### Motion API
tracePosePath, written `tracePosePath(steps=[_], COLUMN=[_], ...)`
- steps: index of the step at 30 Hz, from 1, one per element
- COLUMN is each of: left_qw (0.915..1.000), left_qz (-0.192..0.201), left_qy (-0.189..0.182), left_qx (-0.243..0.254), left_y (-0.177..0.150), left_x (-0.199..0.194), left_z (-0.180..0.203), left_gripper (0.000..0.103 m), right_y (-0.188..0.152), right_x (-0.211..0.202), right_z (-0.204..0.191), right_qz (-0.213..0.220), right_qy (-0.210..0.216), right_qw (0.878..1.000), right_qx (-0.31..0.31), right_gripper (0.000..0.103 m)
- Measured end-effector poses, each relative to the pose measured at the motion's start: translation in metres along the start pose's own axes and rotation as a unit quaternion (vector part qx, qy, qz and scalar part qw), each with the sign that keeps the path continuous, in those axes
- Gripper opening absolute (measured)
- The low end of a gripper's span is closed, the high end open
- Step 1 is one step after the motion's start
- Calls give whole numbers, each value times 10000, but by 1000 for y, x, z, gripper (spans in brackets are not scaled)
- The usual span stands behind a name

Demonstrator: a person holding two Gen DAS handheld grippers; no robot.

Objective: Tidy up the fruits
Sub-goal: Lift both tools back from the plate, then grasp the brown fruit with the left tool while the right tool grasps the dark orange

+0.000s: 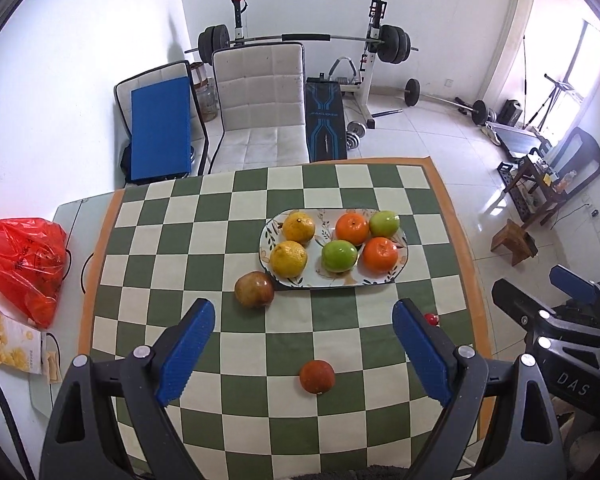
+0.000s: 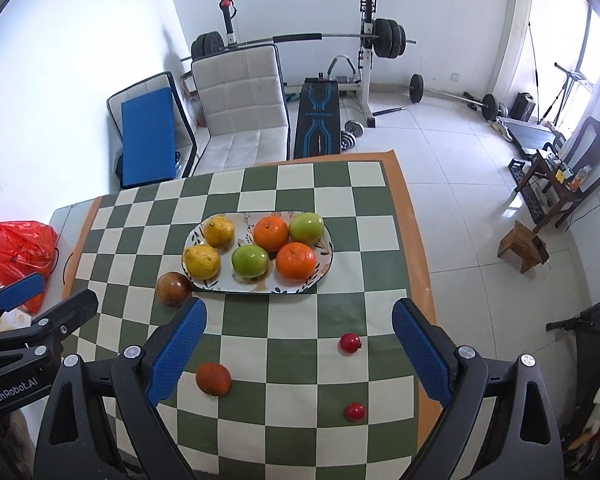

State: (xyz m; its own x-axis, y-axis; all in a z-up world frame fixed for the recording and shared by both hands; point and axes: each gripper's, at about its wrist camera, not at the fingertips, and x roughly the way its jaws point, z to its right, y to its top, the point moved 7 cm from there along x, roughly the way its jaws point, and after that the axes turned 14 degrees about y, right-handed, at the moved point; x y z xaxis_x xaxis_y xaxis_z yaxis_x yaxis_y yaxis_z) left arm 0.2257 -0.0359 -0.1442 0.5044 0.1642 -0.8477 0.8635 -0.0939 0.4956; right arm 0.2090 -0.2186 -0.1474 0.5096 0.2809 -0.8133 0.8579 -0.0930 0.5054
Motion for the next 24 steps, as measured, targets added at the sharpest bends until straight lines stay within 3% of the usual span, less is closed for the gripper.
tracePosePath(steps=[8,17,20,21,24], left_qw=[9999,9999,9999,9998,9984], left_qz=[157,99,-5,-60,-314], left_qy=[7,39,81,138,474], left_qx=[-49,-108,-115,-106,-74], left_y=[1,-3,-6,-7,-18], left_x=[-13,-5,7,13,42], left_z=[0,0,-3,-5,-16], left_gripper=[91,91,92,100,102], right_y=[-7,-8,-8,-9,-16], right_x=[-30,-35,-28,-23,4], right_z=[-5,-4,-6,-6,-8], right_qz=[201,238,174,141,-89], right_qy=[-53,-79,-11,37,184], right_qw=[9998,9997,9998,9999,9997], right_qx=[-15,0,32,75,110], right_gripper=[96,96,96,100,101])
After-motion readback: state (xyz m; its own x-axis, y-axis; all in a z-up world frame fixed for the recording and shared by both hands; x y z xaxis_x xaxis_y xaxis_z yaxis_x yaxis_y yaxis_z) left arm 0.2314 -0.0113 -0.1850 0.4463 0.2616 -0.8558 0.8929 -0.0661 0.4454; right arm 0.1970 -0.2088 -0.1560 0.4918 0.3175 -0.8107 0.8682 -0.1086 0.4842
